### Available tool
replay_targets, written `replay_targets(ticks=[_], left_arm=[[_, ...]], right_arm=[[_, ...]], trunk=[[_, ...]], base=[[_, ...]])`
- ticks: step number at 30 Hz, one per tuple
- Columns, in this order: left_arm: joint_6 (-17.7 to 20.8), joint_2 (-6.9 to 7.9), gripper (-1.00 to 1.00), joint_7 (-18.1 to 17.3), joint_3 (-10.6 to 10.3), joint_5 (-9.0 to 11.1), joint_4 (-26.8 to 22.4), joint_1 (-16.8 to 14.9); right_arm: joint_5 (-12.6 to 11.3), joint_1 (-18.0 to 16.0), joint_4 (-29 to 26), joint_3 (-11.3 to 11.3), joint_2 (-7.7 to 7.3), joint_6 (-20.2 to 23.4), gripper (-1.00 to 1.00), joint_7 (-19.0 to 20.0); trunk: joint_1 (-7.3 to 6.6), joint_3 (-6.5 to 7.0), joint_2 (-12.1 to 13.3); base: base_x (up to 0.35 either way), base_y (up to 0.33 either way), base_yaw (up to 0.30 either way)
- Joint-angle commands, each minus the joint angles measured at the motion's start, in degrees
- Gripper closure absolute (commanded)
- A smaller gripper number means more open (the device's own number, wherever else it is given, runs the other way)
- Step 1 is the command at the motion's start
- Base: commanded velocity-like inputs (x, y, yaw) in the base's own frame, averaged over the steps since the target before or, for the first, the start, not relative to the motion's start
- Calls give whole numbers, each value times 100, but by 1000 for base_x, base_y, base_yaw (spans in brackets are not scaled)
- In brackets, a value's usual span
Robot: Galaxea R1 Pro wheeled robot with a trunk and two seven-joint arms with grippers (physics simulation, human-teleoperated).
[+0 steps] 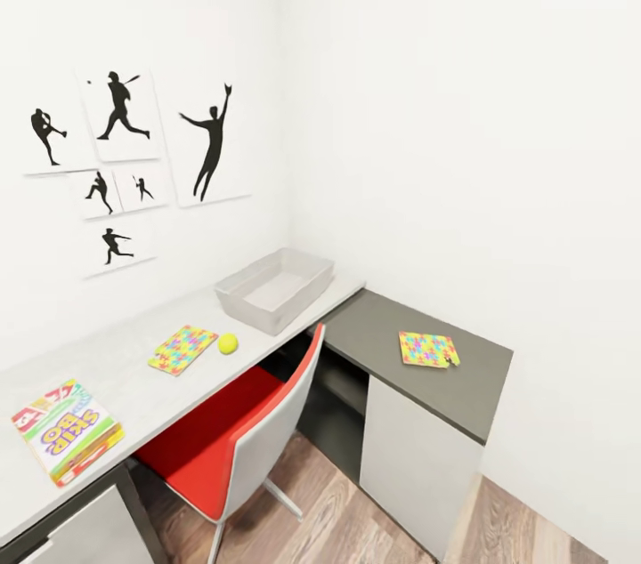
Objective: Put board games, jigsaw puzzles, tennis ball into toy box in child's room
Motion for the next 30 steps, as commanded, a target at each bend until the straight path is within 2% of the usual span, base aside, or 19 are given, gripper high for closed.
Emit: replay_targets(ticks=[1, 30], left_arm=[[-19, 1, -100, -1, -4, -4, 1, -1], [-138, -2, -100, -1, -16, -12, 1, -1]], right_arm=[[-7, -1, -2, -1, 0, -3, -100, -2], [-11, -1, -2, -1, -29, -3, -100, -2]], trunk=[[-22, 14, 38], [-659, 534, 1201]], base=[[0, 0, -279], [0, 0, -279]])
